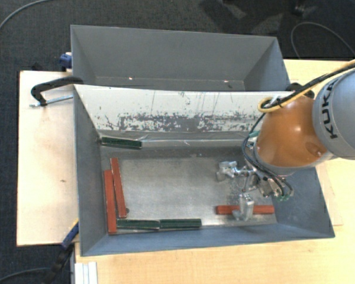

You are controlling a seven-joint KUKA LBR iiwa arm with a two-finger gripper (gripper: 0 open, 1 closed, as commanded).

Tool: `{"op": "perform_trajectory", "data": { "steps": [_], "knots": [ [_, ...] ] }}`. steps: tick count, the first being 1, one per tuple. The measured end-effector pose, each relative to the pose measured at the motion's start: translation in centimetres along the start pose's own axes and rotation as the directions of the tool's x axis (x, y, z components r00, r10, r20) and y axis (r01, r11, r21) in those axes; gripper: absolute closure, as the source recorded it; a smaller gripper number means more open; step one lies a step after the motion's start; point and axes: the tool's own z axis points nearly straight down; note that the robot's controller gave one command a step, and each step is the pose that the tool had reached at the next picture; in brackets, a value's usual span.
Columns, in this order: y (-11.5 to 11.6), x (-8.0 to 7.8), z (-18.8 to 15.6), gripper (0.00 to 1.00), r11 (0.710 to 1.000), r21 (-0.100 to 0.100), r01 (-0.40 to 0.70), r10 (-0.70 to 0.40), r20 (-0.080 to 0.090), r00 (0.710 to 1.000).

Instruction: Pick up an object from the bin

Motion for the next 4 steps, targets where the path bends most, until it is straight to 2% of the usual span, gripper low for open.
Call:
{"op": "perform_trajectory", "data": {
  "steps": [1, 2, 3, 4],
  "knots": [
    [0.3, -0.1, -0.1, 1.0, 1.0, -0.002, 0.002, -0.002, 0.0, 1.0],
    [0.3, -0.1, 0.0, 0.0, 1.0, -0.003, 0.002, -0.002, -0.001, 1.0],
    [-5.3, 2.5, -1.1, 0.0, 0.978, 0.0, 0.21, -0.21, 0.0, 0.978],
    [-5.2, 2.5, -1.0, 1.0, 0.977, -0.002, 0.212, -0.212, 0.0, 0.977]
  ]
}}
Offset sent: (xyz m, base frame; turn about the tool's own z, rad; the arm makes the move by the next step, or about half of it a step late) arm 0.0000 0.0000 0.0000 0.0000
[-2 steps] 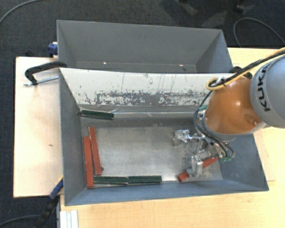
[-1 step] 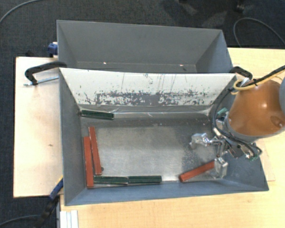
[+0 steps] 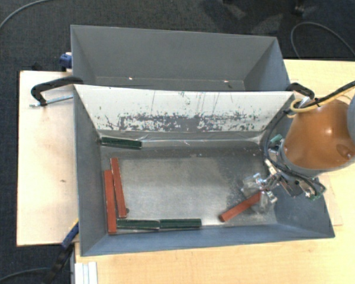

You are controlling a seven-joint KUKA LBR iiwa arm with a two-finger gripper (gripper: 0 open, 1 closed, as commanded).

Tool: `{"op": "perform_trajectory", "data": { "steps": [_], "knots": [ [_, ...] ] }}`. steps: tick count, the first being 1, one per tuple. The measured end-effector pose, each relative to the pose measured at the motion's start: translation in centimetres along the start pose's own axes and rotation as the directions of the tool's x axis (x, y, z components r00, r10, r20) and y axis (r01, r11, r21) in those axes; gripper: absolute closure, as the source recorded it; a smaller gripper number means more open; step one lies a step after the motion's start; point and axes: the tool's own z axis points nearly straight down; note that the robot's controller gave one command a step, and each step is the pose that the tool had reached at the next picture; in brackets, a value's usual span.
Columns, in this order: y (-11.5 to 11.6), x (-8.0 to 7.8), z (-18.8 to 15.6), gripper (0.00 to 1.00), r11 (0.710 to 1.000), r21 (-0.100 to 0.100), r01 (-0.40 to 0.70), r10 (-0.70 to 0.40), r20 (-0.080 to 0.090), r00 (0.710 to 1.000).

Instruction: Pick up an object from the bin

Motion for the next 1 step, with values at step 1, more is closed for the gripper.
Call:
{"op": "perform_trajectory", "data": {
  "steps": [1],
  "knots": [
    [0.61, -2.64, -6.61, 1.0, 0.961, 0.003, 0.277, -0.277, 0.004, 0.961]
  ]
}}
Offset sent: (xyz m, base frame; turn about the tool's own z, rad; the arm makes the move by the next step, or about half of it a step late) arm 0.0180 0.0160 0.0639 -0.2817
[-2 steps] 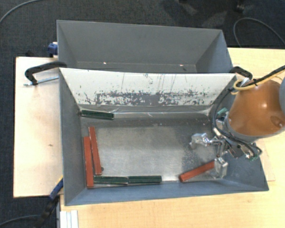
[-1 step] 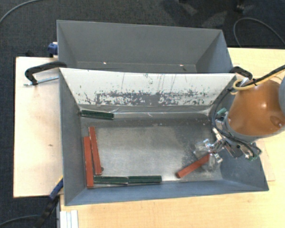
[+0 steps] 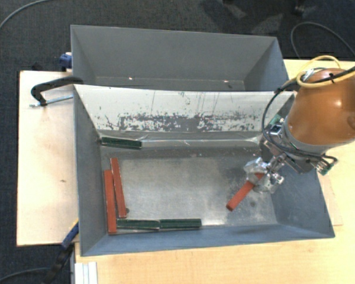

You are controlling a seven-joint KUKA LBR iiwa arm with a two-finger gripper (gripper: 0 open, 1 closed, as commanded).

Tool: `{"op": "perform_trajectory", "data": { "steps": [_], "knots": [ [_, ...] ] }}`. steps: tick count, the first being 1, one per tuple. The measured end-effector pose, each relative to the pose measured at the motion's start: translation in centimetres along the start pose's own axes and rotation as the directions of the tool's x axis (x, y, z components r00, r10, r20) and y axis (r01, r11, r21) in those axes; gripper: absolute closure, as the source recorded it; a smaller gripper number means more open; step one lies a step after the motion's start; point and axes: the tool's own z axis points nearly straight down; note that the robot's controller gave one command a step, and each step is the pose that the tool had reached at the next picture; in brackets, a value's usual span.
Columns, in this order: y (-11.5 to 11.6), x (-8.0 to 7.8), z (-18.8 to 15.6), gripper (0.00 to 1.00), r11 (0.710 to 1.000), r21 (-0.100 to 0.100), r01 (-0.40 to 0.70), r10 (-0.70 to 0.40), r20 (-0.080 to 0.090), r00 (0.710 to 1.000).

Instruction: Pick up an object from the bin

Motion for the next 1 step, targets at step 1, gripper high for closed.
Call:
{"op": "perform_trajectory", "data": {
  "steps": [1],
  "knots": [
    [-0.37, -0.62, -7.7, 1.0, 1.0, 0.004, 0.01, -0.01, 0.002, 1.0]
  ]
}}
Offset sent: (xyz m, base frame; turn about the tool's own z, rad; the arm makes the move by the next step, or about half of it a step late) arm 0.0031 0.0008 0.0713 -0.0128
